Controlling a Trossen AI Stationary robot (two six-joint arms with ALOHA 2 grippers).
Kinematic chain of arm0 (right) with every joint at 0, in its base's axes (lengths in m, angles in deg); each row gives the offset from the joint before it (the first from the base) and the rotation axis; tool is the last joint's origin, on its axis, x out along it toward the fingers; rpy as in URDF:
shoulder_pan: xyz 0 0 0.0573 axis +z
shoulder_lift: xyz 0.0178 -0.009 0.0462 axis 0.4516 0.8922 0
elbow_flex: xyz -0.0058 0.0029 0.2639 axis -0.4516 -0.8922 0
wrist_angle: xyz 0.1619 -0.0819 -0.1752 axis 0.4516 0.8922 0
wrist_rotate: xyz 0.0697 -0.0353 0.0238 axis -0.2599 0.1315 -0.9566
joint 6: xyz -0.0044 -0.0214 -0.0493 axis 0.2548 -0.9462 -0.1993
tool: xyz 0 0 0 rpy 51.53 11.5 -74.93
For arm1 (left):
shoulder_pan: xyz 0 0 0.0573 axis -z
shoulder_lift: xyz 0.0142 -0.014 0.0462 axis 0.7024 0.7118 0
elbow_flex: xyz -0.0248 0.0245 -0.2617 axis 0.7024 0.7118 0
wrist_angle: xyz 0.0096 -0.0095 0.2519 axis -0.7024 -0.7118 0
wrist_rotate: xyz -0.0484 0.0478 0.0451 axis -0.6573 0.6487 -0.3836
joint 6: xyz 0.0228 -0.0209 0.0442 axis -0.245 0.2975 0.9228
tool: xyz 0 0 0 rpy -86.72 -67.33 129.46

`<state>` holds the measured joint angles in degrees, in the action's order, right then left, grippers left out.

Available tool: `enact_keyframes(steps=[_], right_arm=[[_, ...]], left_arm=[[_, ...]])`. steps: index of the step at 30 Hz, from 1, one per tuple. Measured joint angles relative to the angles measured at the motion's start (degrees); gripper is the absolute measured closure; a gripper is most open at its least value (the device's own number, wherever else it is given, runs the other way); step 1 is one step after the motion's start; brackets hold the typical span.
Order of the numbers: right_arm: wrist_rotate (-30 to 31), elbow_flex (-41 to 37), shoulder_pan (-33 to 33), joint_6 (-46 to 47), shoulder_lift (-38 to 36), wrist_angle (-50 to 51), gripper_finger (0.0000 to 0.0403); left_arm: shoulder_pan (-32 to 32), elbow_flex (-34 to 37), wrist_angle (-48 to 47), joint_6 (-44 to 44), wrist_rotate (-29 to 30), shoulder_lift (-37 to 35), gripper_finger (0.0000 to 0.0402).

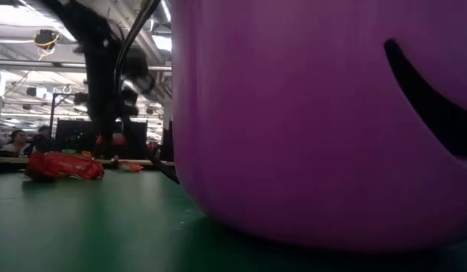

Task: Sort candy
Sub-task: Put the red candy into the black bucket

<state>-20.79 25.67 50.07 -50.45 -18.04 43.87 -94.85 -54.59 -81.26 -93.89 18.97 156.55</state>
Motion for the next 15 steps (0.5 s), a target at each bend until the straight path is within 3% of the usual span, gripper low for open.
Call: enact_keyframes(steps=[4, 8, 10, 15], right_arm=[[2.2, 0.0, 0.0, -0.4, 0.0, 0.0, 0.0242], [4.9, 0.0, 0.0, -1.8, 0.0, 0.0, 0.0242], [6.8, 0.0, 0.0, -1.9, 0.0, 0.0, 0.0242], [9.5, 0.0, 0.0, -1.9, 0.0, -0.2, 0.0242]], left_arm=[[4.6, -3.2, -1.4, -2.5, -6.6, -7.2, 0.0398], [12.6, -4.1, 9.0, -4.4, -23.9, -13.6, 0.0398], [17.7, -4.1, 15.1, -6.0, -28.7, -15.1, 0.0398], [29.5, -4.1, 25.8, -7.3, -25.0, -13.8, 0.0398]])
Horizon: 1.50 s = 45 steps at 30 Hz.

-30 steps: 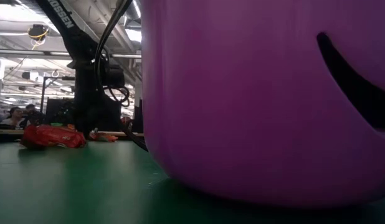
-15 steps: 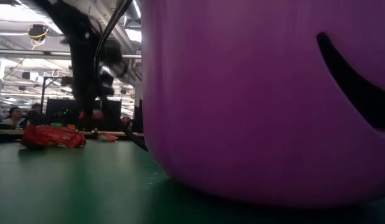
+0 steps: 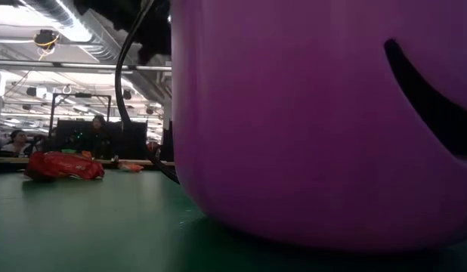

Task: Sort candy
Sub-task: Put the red candy into the black bucket, then put the orange candy into the orange bucket

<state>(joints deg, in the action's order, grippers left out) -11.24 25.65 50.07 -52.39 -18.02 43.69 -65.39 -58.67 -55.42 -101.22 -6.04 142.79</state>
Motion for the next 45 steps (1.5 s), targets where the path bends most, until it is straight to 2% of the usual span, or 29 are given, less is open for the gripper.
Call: enact_keyframes(steps=[3, 7, 12, 17, 22, 26, 32, 36, 45], right_arm=[[0.0, 0.0, 0.0, 0.1, 0.0, -0.2, 0.0242], [0.0, 0.0, 0.0, 1.4, 0.0, -0.4, 0.0242], [0.0, 0.0, 0.0, 3.2, 0.0, -0.3, 0.0242], [0.0, 0.0, 0.0, 3.4, 0.0, -0.3, 0.0242], [0.0, 0.0, 0.0, 3.5, 0.0, -0.2, 0.0242], [0.0, 0.0, 0.0, 3.5, 0.0, -0.1, 0.0242], [0.0, 0.0, 0.0, 3.5, 0.0, 0.0, 0.0242], [0.0, 0.0, 0.0, 3.5, 0.0, 0.0, 0.0242], [0.0, 0.0, 0.0, 3.5, 0.0, 0.2, 0.0242]], left_arm=[[4.9, 0.0, 7.4, 0.1, 1.6, 4.1, 0.0397], [7.4, 0.0, 16.7, 1.6, 2.5, 10.5, 0.0391], [5.8, 0.0, 20.1, 1.5, 5.8, 17.2, 0.0373], [3.4, -0.3, 19.9, 1.4, 3.1, 20.2, 0.0323], [3.0, -0.3, 19.9, 3.0, 3.0, 19.6, 0.0266], [3.0, -0.3, 19.9, 4.7, 3.8, 16.8, 0.0239], [2.9, -0.4, 22.0, 7.7, 6.6, 10.4, 0.0234], [3.2, -0.4, 26.7, 8.1, 7.5, 7.7, 0.0235], [3.2, -0.4, 29.5, 9.5, 7.5, 7.7, 0.0235]])
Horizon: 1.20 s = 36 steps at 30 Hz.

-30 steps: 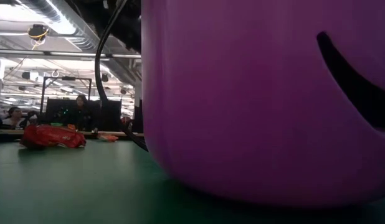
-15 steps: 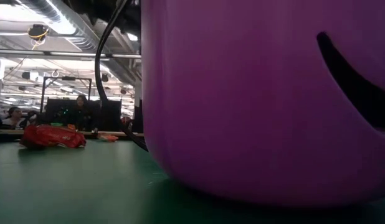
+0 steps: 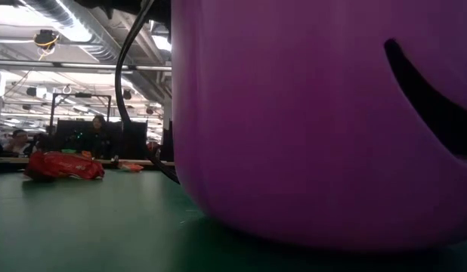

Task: Sort candy
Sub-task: Put the orange candy into the orange bucket

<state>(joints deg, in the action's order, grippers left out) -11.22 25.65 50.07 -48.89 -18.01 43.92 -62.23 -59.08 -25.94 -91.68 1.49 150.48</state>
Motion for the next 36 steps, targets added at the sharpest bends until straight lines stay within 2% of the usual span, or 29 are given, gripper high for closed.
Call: enact_keyframes(steps=[11, 16, 22, 36], right_arm=[[-0.1, 0.0, 0.0, 0.0, 0.0, 0.0, 0.0242], [-0.1, 0.0, 0.0, 0.0, 0.0, 0.3, 0.0242], [-0.2, 0.0, 0.0, 0.2, 0.0, 1.6, 0.0242], [-0.2, 0.0, 0.0, 1.6, 0.0, 4.0, 0.0242]], left_arm=[[-1.8, 0.0, -2.9, 3.0, 1.5, -0.9, 0.0235], [-5.9, 0.0, -12.2, 2.7, 6.1, -1.8, 0.0235], [-11.0, 0.1, -22.2, 0.6, 7.9, -1.8, 0.0235], [-19.0, 9.1, -18.5, -2.1, 5.5, -3.8, 0.0235]])
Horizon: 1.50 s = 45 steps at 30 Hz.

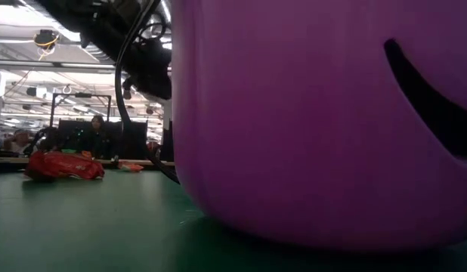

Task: Sort candy
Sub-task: Put the orange candy into the orange bucket

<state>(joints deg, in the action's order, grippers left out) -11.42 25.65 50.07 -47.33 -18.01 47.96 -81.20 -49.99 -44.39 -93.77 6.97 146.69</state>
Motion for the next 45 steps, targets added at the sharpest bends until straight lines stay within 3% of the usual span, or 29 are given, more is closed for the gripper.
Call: enact_keyframes(steps=[7, 16, 25, 36, 45], right_arm=[[0.0, 0.0, 0.0, 0.2, 0.0, 0.4, 0.0242], [0.0, 0.0, 0.0, 0.2, 0.0, -0.1, 0.0242], [0.0, 0.0, 0.0, 0.2, 0.0, -0.1, 0.0242], [-0.2, 0.0, 0.0, 0.9, 0.0, 0.0, 0.0242], [-0.9, 0.0, 0.0, 1.0, 0.0, 0.2, 0.0242]], left_arm=[[-2.6, 3.6, 1.9, -1.5, -0.5, -1.0, 0.0235], [-5.3, 7.4, -0.2, -3.5, -7.9, -1.0, 0.0235], [-6.7, 7.4, -9.2, -1.2, 3.0, 2.0, 0.0216], [-12.5, 7.2, -9.5, -3.0, 3.2, 13.5, 0.0141], [-15.0, 7.2, -6.2, -4.3, 2.8, 17.1, 0.0128]])
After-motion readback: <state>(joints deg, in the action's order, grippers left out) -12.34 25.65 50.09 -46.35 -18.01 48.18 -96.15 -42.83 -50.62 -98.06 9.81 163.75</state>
